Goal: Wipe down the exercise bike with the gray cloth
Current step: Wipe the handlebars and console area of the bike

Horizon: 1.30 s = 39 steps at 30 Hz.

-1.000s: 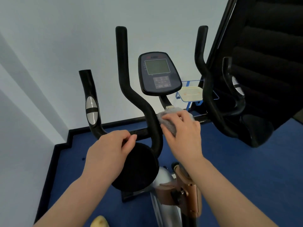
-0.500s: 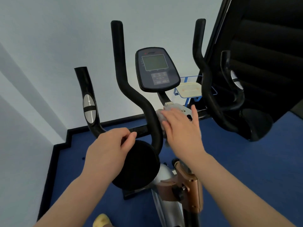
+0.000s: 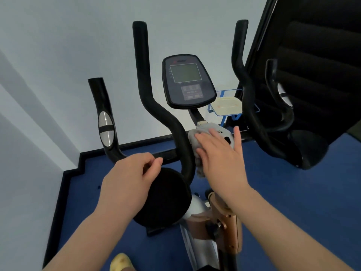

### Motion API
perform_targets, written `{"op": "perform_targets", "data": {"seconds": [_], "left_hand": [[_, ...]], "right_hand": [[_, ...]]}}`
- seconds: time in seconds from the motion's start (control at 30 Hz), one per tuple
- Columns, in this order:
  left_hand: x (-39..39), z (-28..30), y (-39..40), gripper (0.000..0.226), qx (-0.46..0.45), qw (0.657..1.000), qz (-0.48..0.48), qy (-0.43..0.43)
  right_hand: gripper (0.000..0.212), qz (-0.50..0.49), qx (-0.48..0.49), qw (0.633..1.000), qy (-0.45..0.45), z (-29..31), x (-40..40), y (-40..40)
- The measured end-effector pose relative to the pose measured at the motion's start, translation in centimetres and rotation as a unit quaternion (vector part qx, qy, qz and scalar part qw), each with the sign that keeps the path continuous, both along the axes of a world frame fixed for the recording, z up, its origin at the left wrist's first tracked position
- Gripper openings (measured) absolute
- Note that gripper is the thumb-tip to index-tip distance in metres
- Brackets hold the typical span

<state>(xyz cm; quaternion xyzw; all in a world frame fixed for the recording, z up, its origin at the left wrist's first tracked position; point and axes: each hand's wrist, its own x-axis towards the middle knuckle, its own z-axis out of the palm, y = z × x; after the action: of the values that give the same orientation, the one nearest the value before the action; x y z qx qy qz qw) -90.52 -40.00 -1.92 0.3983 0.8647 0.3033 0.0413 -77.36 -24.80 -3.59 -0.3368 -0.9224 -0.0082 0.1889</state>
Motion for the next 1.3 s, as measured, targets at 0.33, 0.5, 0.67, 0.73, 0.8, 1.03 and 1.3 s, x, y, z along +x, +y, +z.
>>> {"op": "perform_targets", "data": {"seconds": [0.33, 0.5, 0.67, 0.73, 0.8, 1.03, 1.3], "left_hand": [[0.0, 0.2, 0.1, 0.039, 0.010, 1.000, -0.004, -0.020], [0.0, 0.2, 0.0, 0.040, 0.008, 1.000, 0.005, -0.019], [0.1, 0.1, 0.1, 0.040, 0.008, 1.000, 0.003, -0.023], [-0.1, 0.2, 0.2, 0.040, 0.006, 1.000, -0.003, -0.024], [-0.2, 0.1, 0.2, 0.041, 0.013, 0.999, -0.001, -0.029], [-0.1, 0.0, 0.2, 0.040, 0.016, 1.000, -0.001, -0.027], [-0.1, -0.1, 0.2, 0.041, 0.016, 1.000, 0.002, -0.026]], "right_hand": [[0.025, -0.007, -0.018, 0.999, 0.044, -0.2, -0.8, 0.3], [0.030, -0.018, -0.063, 0.996, 0.061, -0.3, -1.5, 0.1], [0.038, -0.013, -0.045, 0.999, 0.006, 0.4, -1.6, 1.0], [0.044, -0.034, -0.060, 0.998, -0.007, 1.1, -2.9, 1.5], [0.044, -0.038, -0.057, 0.998, -0.004, 0.8, -2.6, 1.0], [0.041, -0.032, -0.068, 0.997, -0.029, 1.0, -2.9, 1.7], [0.033, 0.009, -0.075, 0.997, -0.008, 0.5, -1.3, 1.4]]}}
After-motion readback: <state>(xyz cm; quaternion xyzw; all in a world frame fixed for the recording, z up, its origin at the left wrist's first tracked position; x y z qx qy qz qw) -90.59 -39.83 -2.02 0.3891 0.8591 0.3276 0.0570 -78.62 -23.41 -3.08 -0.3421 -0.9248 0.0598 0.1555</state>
